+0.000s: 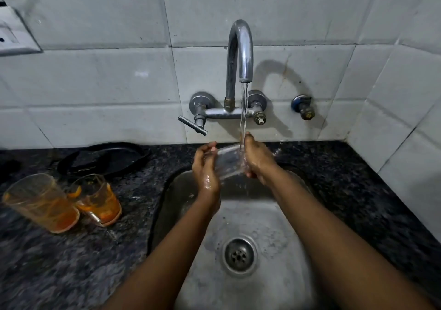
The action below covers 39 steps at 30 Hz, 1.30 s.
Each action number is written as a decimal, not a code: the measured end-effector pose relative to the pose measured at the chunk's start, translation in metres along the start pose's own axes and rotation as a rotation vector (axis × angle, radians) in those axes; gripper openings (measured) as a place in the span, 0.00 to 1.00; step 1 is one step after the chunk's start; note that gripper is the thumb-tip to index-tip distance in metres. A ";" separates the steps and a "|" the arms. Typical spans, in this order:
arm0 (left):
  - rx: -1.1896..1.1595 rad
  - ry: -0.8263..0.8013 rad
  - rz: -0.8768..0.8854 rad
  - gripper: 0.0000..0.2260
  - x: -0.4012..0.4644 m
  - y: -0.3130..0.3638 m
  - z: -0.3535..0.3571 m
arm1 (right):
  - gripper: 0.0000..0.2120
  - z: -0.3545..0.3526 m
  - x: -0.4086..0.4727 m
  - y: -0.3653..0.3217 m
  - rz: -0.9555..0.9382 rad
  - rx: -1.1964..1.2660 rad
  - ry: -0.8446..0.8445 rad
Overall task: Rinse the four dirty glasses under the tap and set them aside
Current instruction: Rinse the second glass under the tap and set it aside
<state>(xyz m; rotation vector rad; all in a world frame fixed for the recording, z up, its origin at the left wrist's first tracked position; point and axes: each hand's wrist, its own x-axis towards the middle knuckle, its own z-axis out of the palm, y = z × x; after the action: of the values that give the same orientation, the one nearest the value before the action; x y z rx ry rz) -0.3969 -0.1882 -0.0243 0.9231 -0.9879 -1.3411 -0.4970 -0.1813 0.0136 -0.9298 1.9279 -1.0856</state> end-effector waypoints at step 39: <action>-0.265 -0.366 -0.282 0.20 0.019 0.038 0.028 | 0.35 -0.033 -0.032 0.049 -0.445 -0.086 -0.049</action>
<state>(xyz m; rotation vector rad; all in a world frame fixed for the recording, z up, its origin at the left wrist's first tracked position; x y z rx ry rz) -0.4114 -0.2050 0.0218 0.6419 -0.9441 -1.8779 -0.5214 -0.1229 -0.0102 -1.4683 1.7819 -1.2169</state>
